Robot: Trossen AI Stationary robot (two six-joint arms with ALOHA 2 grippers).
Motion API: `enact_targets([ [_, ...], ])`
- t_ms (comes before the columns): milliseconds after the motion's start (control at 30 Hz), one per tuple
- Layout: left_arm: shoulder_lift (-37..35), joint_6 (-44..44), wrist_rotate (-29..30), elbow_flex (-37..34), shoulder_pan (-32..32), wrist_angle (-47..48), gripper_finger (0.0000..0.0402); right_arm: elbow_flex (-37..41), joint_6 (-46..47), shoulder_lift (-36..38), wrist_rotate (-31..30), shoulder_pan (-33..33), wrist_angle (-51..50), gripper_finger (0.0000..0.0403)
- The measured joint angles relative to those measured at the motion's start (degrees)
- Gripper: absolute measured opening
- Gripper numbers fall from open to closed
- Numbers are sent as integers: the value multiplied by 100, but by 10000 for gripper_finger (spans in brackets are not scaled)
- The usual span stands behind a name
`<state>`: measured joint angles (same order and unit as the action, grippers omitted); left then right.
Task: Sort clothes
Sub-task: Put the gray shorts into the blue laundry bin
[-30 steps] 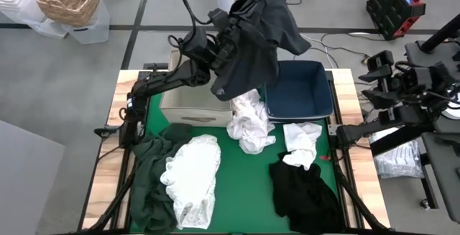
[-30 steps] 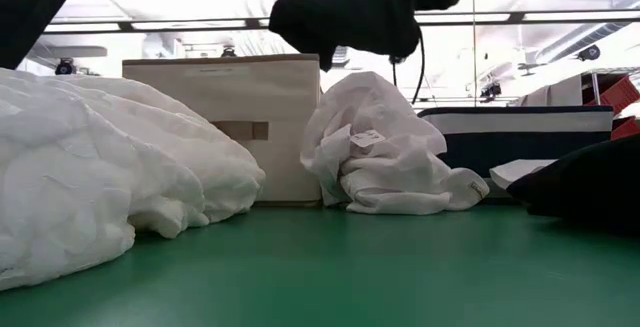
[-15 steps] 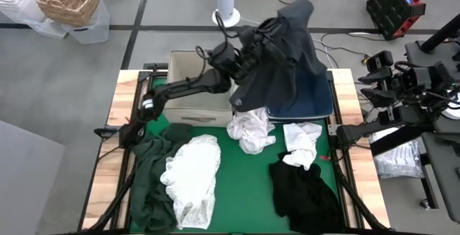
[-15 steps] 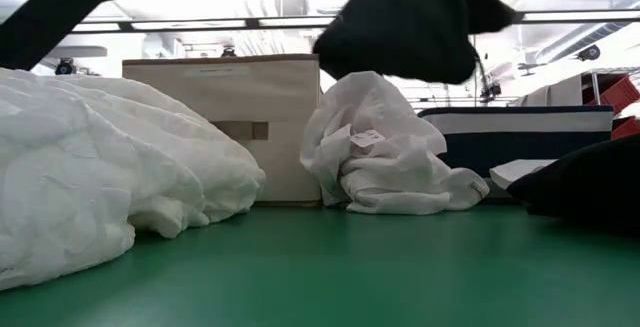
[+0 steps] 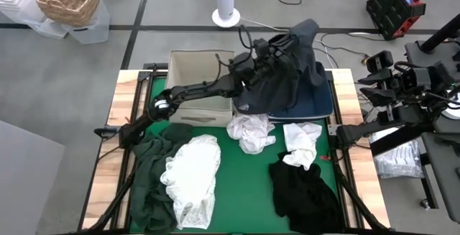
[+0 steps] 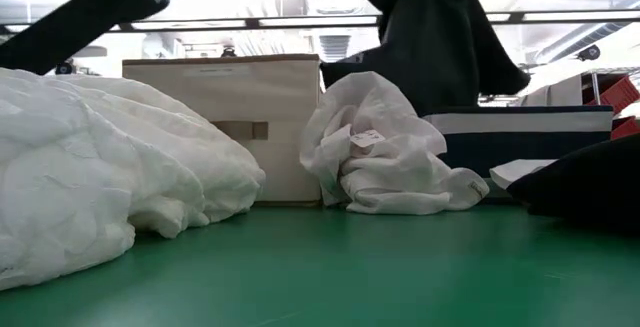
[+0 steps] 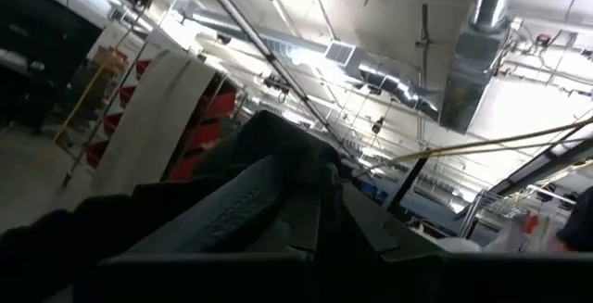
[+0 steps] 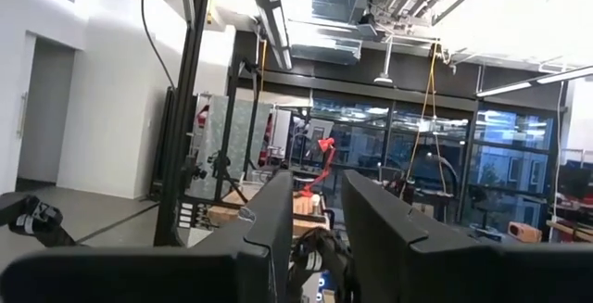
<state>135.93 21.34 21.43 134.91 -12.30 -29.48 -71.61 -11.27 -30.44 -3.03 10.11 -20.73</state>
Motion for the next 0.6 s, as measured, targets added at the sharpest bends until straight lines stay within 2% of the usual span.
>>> enact_targets([
  [200,268,233,-1,0,1,162,1,0,2,0,-1,0,-44,73],
  [300,313,365,119,0,3,380,16,0,4,0,-2,0,-118,69],
  [500,311,908,121,1,3,1172,94,1,26,0,-2,0,-181,73],
  [600,300,1246,-115,9,1,1564,138,0,28,0,-2,0,-181,81],
])
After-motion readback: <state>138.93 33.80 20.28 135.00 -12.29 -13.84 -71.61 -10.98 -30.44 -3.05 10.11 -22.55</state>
